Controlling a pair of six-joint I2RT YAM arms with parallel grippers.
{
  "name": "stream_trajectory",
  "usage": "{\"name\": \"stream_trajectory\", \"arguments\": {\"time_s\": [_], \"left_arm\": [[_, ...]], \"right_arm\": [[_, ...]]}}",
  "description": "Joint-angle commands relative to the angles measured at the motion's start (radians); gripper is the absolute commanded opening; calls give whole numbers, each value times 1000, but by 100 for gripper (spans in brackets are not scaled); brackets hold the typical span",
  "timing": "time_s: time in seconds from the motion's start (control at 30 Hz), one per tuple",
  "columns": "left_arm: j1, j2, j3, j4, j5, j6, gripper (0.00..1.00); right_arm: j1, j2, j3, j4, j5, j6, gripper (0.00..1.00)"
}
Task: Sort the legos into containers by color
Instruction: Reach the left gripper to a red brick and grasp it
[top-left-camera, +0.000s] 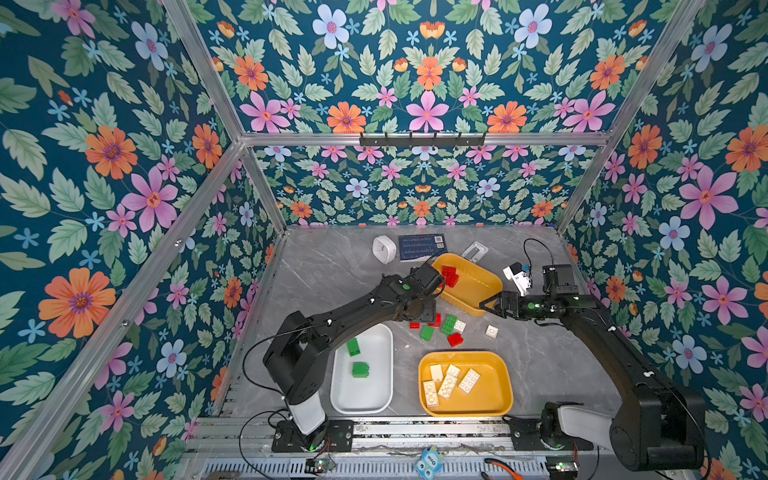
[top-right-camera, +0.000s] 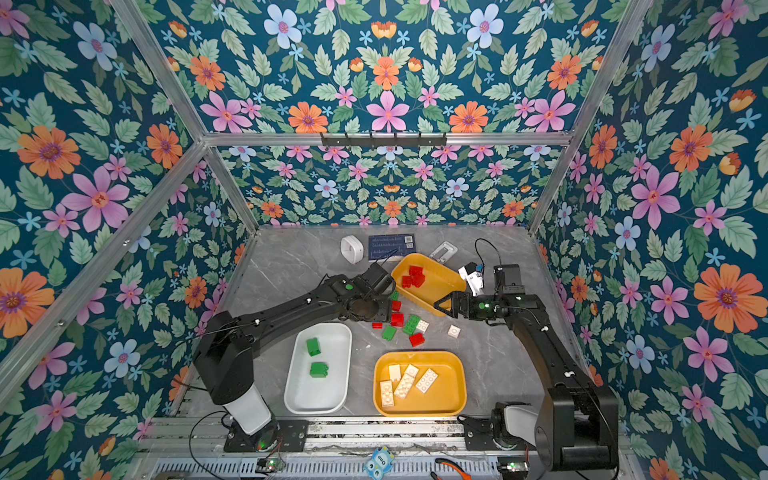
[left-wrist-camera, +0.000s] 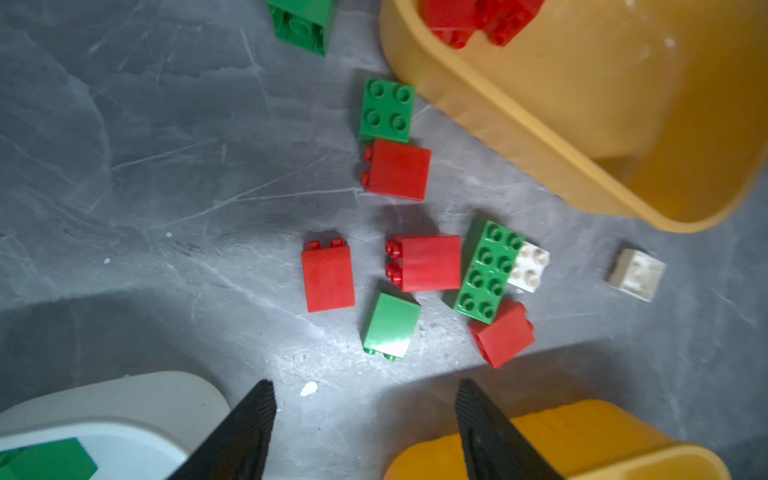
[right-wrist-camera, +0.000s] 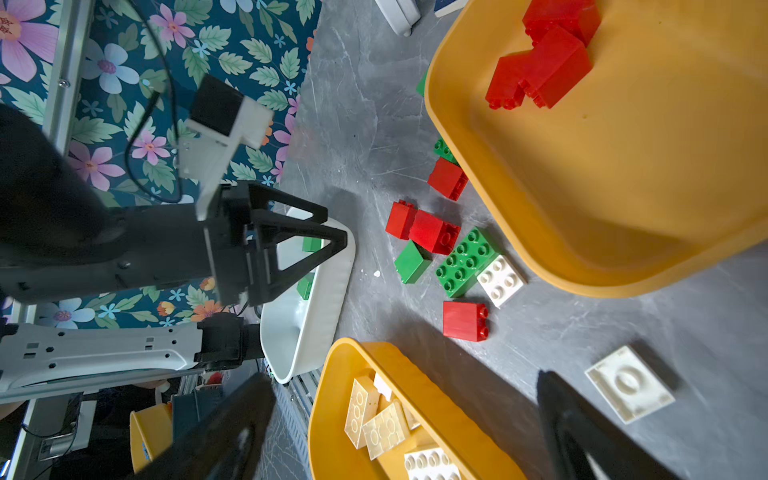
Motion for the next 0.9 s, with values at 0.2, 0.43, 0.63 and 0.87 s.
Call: {"name": "stream_trajectory", "arguments": {"time_s": [0.2,0.43,0.63,0.87], "left_arm": [[35,133,-27,101,-27,31,65],[44,206,-21,144,-2,45,61],[46,231,-32,152,4,52,51],[49,227,-11,124,-3,66,29]], "right_arm": [[0,-11,-20,30,-25,17,99],[1,-31,-39,21,-24,19,99],[1,-40,-44,18,-19,18,99],[0,-43,-44,17,-17,17,99]]}}
